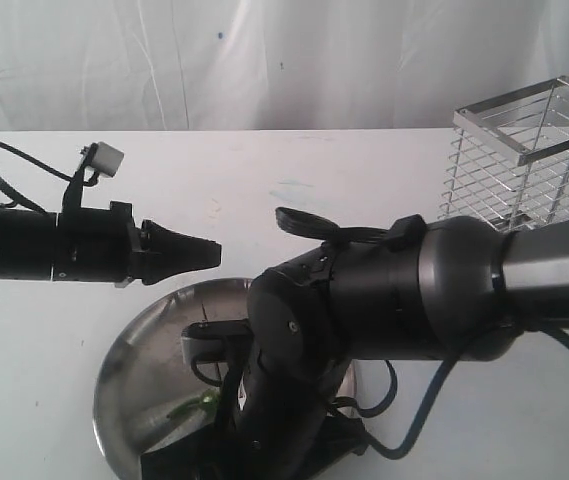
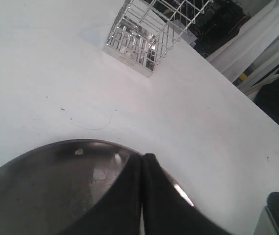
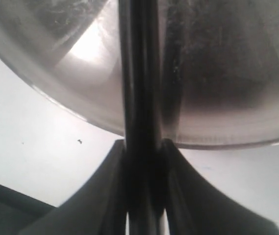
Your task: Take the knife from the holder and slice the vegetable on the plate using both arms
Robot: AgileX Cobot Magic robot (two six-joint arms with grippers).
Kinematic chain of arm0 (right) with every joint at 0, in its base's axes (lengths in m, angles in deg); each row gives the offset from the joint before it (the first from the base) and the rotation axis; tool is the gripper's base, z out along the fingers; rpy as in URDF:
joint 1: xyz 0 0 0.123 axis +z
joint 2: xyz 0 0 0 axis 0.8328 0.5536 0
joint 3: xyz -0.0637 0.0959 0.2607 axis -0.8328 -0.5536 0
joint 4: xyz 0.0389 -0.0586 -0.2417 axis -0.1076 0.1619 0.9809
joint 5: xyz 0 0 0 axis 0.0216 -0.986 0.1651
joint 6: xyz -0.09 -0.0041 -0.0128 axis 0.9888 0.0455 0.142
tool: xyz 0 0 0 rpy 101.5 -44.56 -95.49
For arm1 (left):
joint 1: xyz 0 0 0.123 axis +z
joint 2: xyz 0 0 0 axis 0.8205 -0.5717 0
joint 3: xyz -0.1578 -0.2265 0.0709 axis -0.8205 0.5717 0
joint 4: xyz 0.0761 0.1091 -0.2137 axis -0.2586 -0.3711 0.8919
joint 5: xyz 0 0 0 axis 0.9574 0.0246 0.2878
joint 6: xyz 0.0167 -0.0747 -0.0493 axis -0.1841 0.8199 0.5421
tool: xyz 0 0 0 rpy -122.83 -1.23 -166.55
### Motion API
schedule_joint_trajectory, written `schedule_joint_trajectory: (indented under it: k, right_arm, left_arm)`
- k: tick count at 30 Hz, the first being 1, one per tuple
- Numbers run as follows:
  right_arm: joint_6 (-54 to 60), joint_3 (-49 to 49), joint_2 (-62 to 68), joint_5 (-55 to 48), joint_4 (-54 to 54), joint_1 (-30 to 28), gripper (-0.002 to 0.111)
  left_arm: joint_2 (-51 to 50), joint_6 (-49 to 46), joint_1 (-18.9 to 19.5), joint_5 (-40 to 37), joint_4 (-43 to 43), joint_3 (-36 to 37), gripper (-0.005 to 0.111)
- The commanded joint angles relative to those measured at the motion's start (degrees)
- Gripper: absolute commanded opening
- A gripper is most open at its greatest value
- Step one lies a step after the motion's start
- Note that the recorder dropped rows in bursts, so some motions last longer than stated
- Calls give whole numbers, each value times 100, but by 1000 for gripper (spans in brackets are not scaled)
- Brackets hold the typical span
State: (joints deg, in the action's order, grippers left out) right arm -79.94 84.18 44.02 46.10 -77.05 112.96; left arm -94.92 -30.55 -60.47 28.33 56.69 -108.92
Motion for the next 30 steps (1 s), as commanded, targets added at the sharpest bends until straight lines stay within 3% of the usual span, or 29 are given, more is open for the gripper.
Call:
schedule_joint_trajectory:
  k: [1, 13, 30]
  right_arm:
    - [3, -22, 33, -124, 72, 6, 0]
    - [370, -22, 115, -337, 72, 6, 0]
    - [429, -22, 115, -223, 72, 6, 0]
  left_arm:
    - [14, -125, -3, -318, -38, 5, 0]
    - [-689, -77, -3, -186, -384, 5, 0]
    - [-714, -77, -3, -99, -374, 5, 0]
